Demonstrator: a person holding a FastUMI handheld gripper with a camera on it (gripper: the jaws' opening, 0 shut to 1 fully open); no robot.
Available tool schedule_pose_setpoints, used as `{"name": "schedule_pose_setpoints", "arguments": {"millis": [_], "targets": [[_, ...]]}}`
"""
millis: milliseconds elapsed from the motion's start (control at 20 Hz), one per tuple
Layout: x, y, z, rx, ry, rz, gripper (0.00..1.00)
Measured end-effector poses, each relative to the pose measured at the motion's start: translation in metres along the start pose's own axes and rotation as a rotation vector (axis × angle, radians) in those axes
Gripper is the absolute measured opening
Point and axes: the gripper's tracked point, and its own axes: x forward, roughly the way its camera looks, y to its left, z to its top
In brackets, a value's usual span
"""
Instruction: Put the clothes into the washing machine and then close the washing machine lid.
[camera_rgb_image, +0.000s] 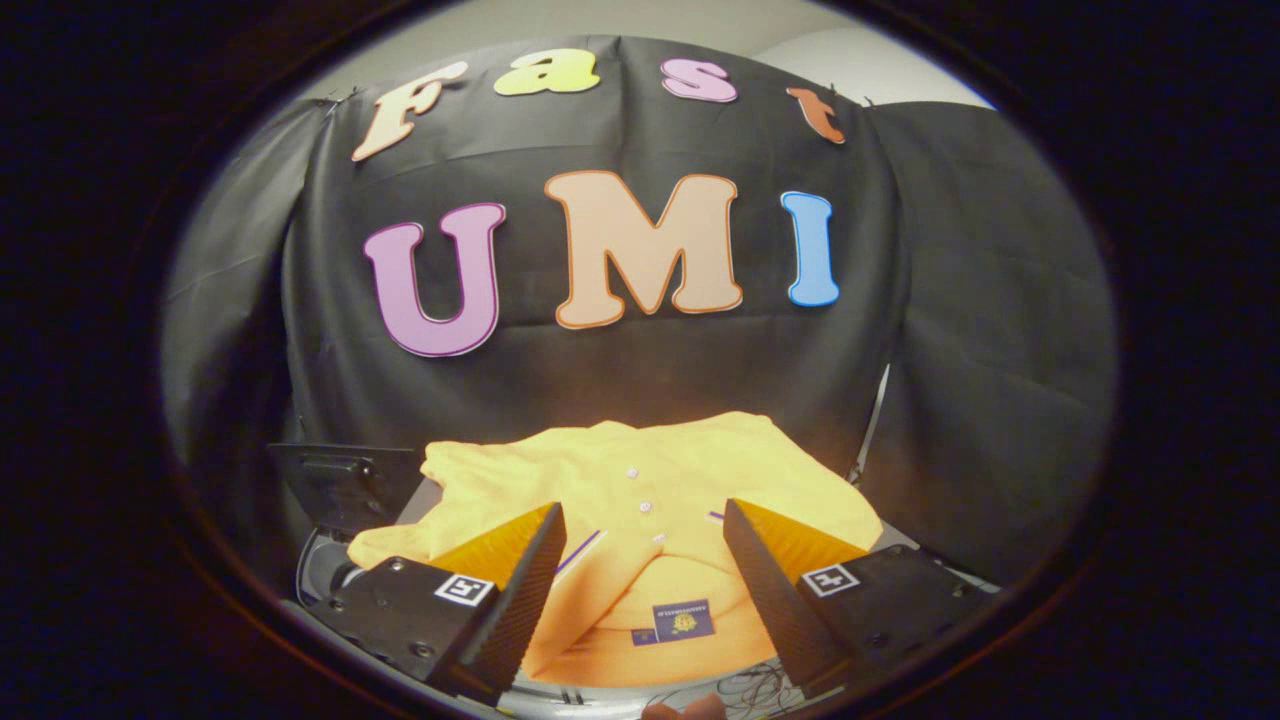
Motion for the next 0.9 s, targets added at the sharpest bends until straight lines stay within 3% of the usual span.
{"name": "schedule_pose_setpoints", "arguments": {"millis": [300,700,900], "targets": [[0.033,0.0,-0.035,-0.061,0.188,-0.044,0.97],[0.046,0.0,-0.042,-0.087,0.271,-0.059,0.99],[0.044,0.004,-0.043,-0.078,0.276,-0.036,0.9]]}}
